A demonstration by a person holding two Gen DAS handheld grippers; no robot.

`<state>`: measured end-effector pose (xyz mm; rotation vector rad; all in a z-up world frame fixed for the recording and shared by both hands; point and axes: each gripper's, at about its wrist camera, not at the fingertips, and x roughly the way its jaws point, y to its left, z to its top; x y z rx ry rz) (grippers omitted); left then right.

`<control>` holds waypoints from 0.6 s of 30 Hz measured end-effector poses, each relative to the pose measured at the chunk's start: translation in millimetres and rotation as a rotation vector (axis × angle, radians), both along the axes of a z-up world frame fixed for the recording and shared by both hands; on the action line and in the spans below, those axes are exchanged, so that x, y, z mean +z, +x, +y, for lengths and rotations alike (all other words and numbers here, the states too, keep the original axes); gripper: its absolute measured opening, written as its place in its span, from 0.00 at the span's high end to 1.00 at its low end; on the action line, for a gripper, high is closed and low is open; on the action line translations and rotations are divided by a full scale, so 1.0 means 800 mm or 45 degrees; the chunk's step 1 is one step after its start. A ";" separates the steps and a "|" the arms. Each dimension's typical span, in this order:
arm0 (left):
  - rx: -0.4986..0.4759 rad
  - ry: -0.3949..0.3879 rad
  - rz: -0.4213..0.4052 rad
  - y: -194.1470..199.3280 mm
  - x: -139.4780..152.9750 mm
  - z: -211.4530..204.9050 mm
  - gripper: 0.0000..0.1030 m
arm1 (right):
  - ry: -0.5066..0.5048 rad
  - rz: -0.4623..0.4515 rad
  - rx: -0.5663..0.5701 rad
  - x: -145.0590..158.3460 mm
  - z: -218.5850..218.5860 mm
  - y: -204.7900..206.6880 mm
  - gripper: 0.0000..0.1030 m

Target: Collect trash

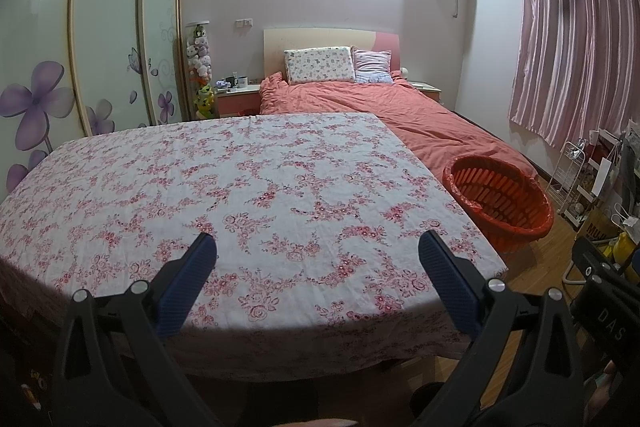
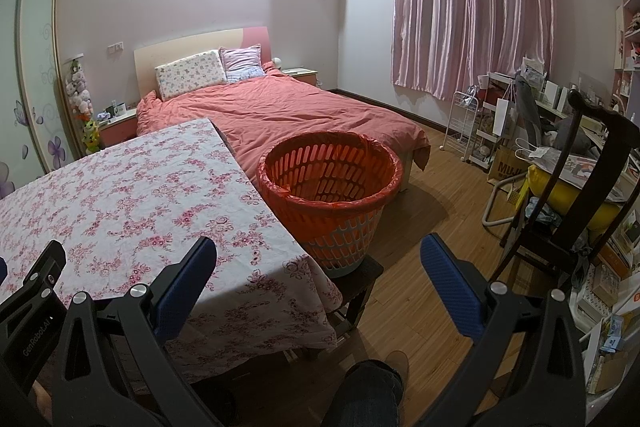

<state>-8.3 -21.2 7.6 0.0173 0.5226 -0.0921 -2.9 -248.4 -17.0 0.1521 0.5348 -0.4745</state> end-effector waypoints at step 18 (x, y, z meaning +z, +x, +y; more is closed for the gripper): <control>-0.002 0.006 0.004 -0.001 -0.003 -0.001 0.04 | 0.001 0.000 0.000 0.000 0.000 0.000 0.02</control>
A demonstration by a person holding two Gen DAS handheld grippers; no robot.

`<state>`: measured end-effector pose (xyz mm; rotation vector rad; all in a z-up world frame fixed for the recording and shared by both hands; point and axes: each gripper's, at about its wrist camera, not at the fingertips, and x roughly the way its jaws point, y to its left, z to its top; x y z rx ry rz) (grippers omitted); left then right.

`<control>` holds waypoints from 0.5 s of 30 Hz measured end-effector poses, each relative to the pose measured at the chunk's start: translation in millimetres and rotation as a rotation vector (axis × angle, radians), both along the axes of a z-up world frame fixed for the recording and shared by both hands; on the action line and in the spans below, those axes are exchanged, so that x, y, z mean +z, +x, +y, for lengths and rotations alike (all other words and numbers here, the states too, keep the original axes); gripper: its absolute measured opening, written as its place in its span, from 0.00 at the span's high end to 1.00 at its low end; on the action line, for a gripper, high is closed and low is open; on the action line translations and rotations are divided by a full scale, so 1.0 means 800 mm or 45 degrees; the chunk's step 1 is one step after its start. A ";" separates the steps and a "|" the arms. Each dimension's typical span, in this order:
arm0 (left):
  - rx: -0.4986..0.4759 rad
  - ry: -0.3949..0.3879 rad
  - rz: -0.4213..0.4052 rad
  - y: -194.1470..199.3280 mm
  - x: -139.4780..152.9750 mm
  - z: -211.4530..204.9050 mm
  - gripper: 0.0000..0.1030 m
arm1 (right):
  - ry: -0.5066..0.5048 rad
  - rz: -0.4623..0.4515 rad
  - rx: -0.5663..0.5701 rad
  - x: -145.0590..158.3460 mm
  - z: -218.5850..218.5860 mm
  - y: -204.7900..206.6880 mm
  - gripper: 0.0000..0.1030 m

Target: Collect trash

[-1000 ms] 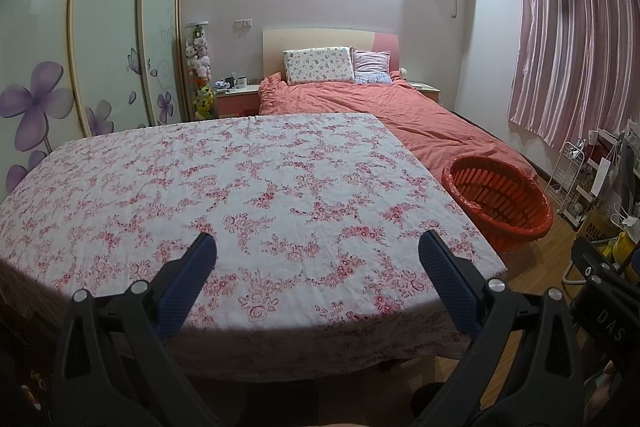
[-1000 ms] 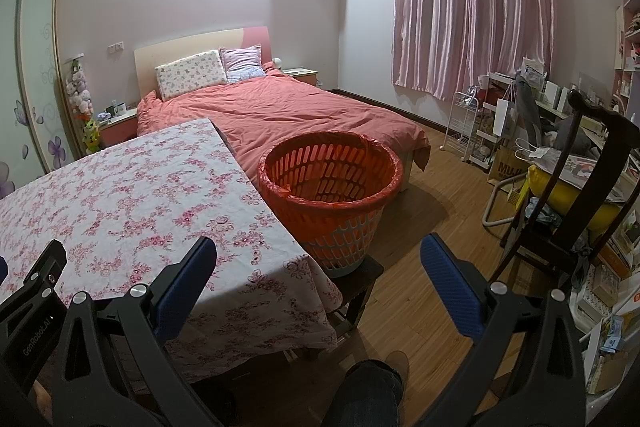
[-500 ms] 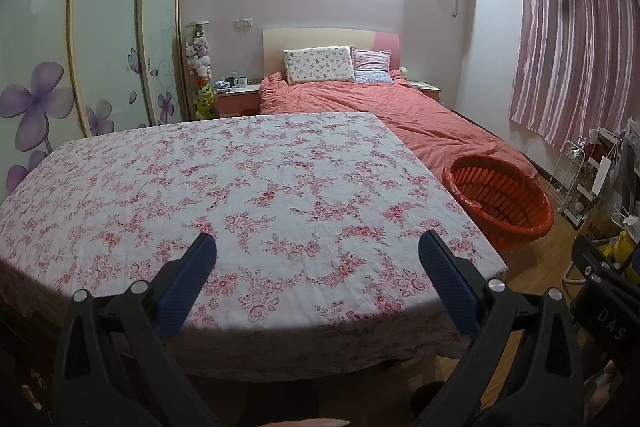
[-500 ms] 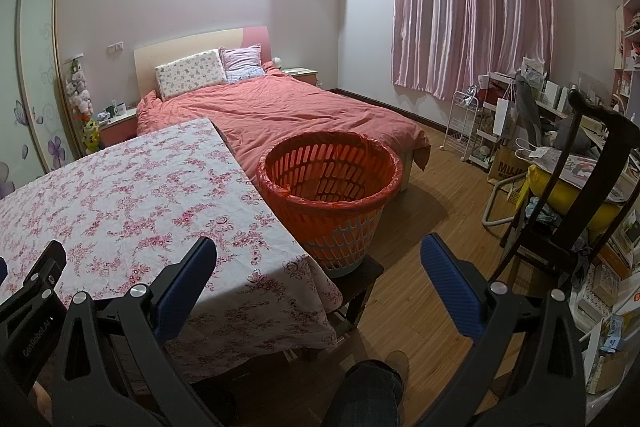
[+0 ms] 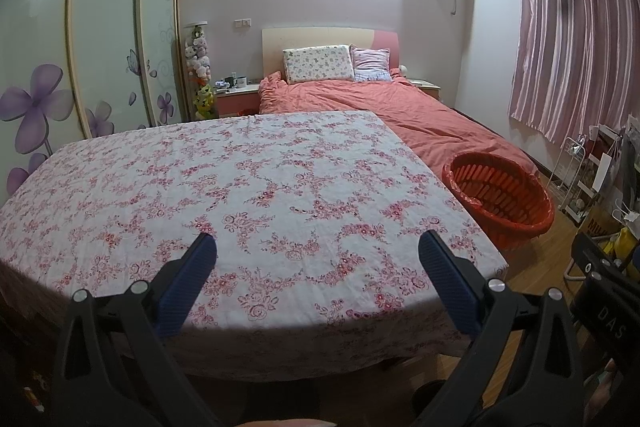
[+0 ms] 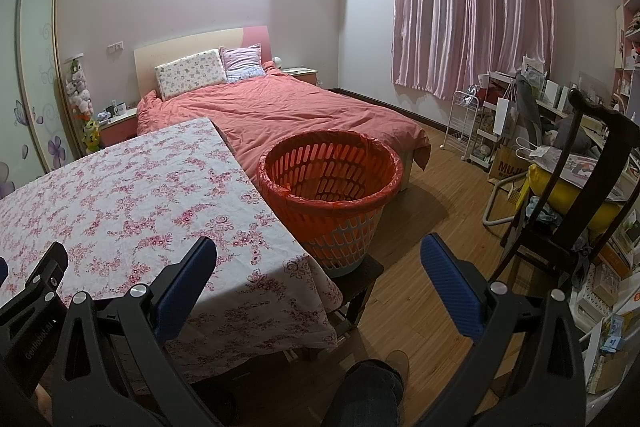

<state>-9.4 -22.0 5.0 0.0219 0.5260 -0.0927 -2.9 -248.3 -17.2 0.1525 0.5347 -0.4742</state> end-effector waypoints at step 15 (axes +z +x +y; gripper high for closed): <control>0.009 0.002 0.003 -0.001 -0.002 0.003 0.04 | 0.001 0.001 -0.001 0.000 0.000 0.000 0.02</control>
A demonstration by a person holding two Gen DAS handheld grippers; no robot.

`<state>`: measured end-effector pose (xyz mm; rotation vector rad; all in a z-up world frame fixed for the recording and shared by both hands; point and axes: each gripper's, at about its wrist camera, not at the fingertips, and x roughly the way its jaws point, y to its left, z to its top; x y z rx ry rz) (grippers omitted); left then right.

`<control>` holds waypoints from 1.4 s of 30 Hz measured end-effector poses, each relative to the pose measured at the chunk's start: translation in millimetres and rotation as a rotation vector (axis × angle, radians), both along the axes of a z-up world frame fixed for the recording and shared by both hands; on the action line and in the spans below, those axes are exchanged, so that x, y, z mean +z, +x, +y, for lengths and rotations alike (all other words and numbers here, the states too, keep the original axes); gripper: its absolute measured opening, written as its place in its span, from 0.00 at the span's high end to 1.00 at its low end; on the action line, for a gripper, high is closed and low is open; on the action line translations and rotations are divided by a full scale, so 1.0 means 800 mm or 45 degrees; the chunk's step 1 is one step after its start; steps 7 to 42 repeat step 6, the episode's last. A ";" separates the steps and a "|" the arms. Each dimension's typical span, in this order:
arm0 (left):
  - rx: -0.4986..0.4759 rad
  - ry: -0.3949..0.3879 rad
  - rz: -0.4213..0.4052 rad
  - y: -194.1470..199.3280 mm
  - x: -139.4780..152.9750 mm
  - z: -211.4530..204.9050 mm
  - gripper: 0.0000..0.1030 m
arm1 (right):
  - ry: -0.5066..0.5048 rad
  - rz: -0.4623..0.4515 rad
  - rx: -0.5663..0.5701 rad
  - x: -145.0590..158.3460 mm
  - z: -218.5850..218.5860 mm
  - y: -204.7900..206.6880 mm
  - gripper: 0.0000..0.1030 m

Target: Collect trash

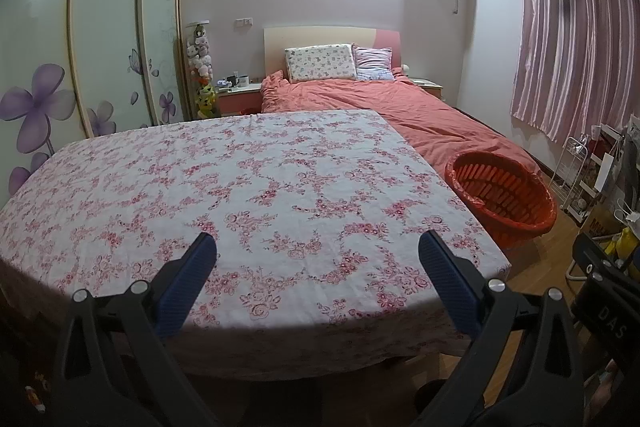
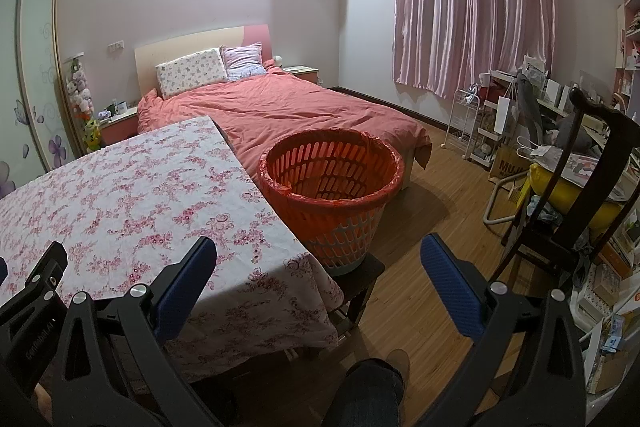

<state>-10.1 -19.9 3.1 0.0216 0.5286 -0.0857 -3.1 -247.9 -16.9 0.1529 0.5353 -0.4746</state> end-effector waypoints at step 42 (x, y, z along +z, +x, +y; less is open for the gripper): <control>0.000 0.000 0.001 -0.001 0.000 0.000 0.04 | 0.000 0.000 0.000 0.000 0.000 0.000 0.02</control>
